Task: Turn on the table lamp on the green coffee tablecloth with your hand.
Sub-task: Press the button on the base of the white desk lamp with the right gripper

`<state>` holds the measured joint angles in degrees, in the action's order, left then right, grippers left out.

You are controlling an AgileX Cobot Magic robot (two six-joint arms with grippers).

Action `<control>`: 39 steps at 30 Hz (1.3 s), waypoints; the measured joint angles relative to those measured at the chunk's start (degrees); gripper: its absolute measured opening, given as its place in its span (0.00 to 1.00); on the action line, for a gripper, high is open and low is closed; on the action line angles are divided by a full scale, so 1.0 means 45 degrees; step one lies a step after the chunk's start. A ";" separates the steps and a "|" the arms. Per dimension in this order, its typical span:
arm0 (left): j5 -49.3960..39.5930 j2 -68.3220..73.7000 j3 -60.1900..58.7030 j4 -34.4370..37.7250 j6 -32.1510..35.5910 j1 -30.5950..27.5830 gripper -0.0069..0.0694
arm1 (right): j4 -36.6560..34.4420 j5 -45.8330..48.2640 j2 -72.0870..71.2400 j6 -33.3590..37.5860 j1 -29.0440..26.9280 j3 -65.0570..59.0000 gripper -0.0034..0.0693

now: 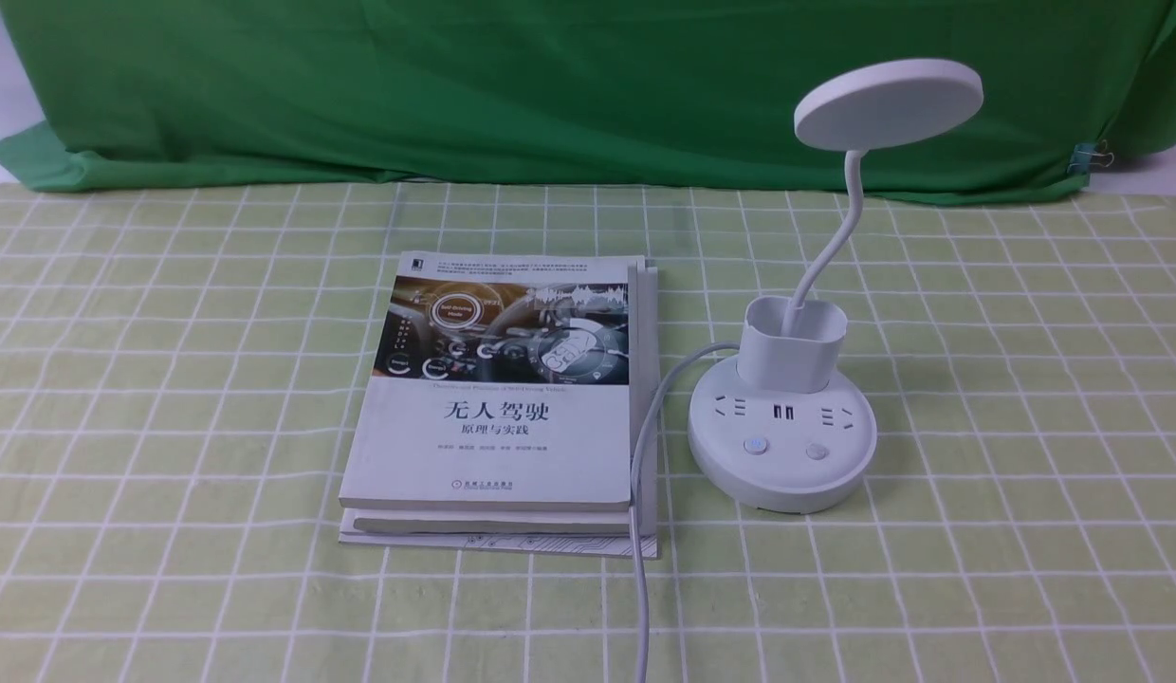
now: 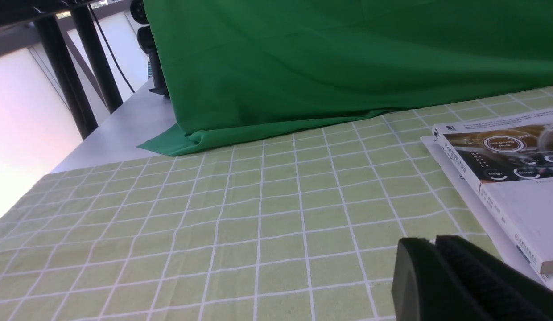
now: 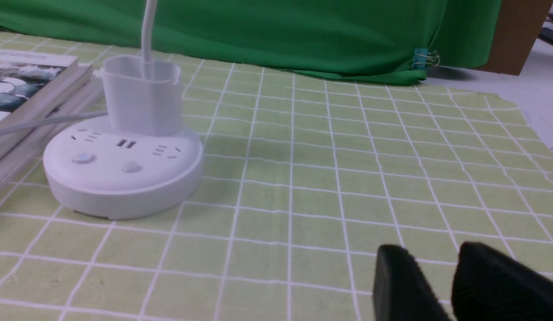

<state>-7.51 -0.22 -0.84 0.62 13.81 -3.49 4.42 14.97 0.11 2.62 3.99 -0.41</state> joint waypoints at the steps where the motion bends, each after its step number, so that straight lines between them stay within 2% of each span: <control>1: 0.0000 0.0000 0.0000 0.0000 0.0000 0.0000 0.12 | 0.0000 0.0000 0.0000 0.0000 0.0000 0.0000 0.38; 16: 0.0000 0.0000 0.0000 0.0000 0.0000 0.0000 0.12 | 0.0000 -0.0027 0.0000 0.0000 0.0000 0.0000 0.38; 20: 0.0000 0.0000 0.0000 0.0000 0.0000 0.0000 0.12 | -0.0064 -0.0652 -0.0010 -0.0157 0.0000 0.0000 0.38; 23: 0.0000 0.0000 0.0000 0.0000 0.0000 0.0000 0.12 | -0.0330 -0.1822 -0.0010 -0.1124 0.0000 0.0000 0.38; 27: 0.0000 0.0000 0.0000 0.0000 0.0000 0.0000 0.12 | -0.0573 -0.4625 -0.0010 -0.4707 0.0000 0.0000 0.38; 32: 0.0000 0.0000 0.0000 0.0000 0.0000 0.0000 0.12 | -0.0611 -0.5455 -0.0010 -0.6252 0.0000 0.0000 0.37; 34: 0.0000 0.0000 0.0000 0.0000 0.0000 0.0000 0.12 | -0.0622 -0.4596 0.0083 -0.6804 0.0079 0.0129 0.28; 36: 0.0000 0.0000 0.0000 0.0000 0.0000 0.0000 0.12 | -0.0616 -0.3166 0.0633 -0.6643 0.0317 0.0751 0.18; 39: 0.0000 0.0000 0.0000 0.0000 0.0000 0.0000 0.12 | -0.0630 0.0232 0.3047 -0.5330 0.1212 0.3165 0.10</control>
<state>-7.51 -0.22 -0.84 0.62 13.81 -3.49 1.58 16.01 13.82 -21.37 9.44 13.83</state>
